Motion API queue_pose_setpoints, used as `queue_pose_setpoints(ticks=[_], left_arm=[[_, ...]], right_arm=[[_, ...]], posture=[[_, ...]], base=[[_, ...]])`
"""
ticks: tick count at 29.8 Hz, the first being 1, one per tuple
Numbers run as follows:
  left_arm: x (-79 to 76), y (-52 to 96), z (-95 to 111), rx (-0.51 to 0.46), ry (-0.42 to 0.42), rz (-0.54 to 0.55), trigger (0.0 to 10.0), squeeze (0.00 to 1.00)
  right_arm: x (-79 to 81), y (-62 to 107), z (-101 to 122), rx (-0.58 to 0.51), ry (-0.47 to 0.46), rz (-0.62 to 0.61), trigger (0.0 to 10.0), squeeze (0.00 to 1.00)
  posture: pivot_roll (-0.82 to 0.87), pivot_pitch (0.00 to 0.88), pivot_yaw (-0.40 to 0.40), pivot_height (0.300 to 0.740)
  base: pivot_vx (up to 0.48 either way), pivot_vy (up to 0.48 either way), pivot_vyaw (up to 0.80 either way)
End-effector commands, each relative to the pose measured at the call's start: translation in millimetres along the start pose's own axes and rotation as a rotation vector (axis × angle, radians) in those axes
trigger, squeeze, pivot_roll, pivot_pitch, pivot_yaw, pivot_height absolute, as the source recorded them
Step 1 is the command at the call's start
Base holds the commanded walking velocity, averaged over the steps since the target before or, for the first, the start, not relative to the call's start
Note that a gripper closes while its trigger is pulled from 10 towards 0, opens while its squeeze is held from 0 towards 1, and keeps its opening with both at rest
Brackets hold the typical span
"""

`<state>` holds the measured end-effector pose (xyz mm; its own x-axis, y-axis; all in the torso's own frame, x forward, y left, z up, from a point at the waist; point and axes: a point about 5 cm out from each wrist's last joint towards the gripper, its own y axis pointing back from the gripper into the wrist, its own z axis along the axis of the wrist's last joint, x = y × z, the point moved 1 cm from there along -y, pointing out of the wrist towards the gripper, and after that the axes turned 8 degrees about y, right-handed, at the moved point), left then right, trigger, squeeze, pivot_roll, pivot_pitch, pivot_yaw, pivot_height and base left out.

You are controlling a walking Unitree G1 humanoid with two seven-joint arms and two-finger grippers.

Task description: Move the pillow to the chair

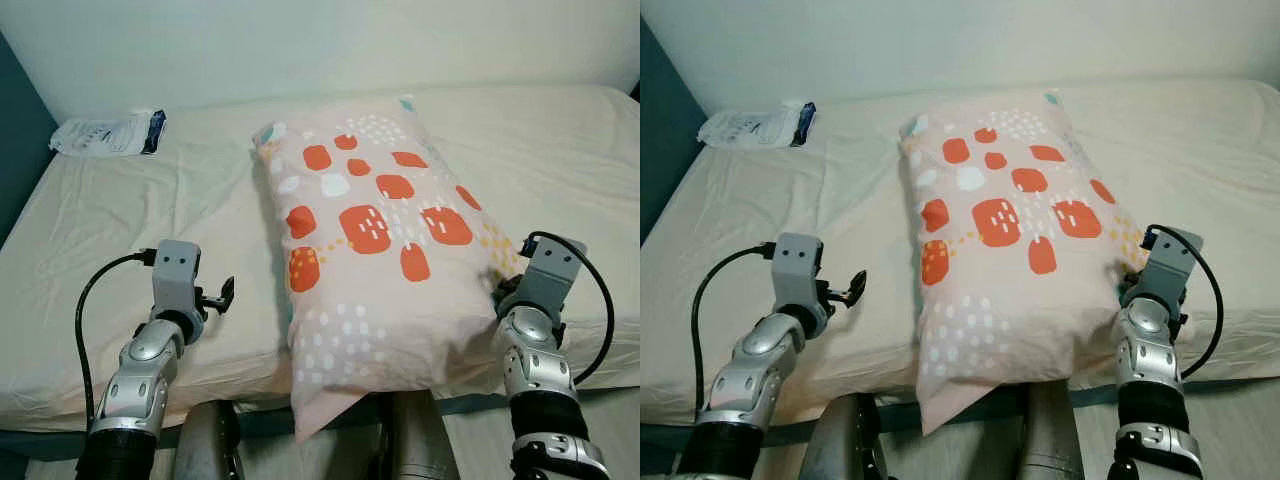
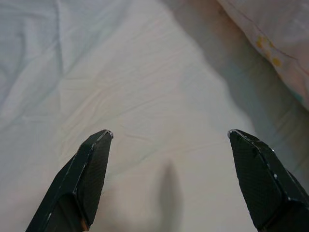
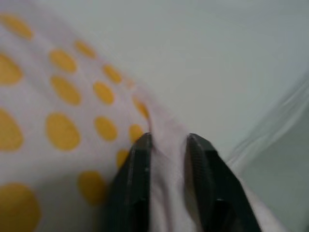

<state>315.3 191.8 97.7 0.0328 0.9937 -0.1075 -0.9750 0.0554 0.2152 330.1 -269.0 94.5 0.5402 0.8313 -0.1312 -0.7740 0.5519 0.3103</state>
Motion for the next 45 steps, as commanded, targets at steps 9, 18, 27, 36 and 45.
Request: queue_pose_setpoints(ticks=[9,18,27,36,45], left_arm=[[9.3,1.1,-0.3,0.007,-0.018,0.037,10.0,0.0],[27.0,-1.4,8.6,-0.02,-0.082,0.097,10.0,0.0],[80.4,0.6,51.3,-0.147,-0.088,0.286,10.0,0.0],[117.0,7.9,107.4,-0.309,0.097,0.336,10.0,0.0],[107.8,1.6,113.5,-0.345,0.127,0.281,10.0,0.0]], right_arm=[[51.6,16.8,-23.1,0.153,-0.139,0.325,0.0,0.0],[120.2,46.8,-6.2,0.147,-0.1,0.697,0.0,0.0],[195.0,119.7,17.8,0.125,-0.11,1.123,0.0,0.0],[238.1,191.3,55.8,0.043,-0.194,1.435,0.0,0.0],[215.3,219.7,167.5,-0.336,-0.572,1.531,0.0,0.0]], posture=[[0.0,0.126,0.004,0.536],[-0.01,0.123,0.015,0.536],[0.0,0.123,0.018,0.536],[0.01,0.118,0.023,0.536],[0.01,0.112,0.021,0.536]], base=[[0.0,0.0,0.0],[0.0,0.0,0.0],[0.0,0.0,0.0],[0.0,0.0,0.0],[0.0,0.0,0.0]])
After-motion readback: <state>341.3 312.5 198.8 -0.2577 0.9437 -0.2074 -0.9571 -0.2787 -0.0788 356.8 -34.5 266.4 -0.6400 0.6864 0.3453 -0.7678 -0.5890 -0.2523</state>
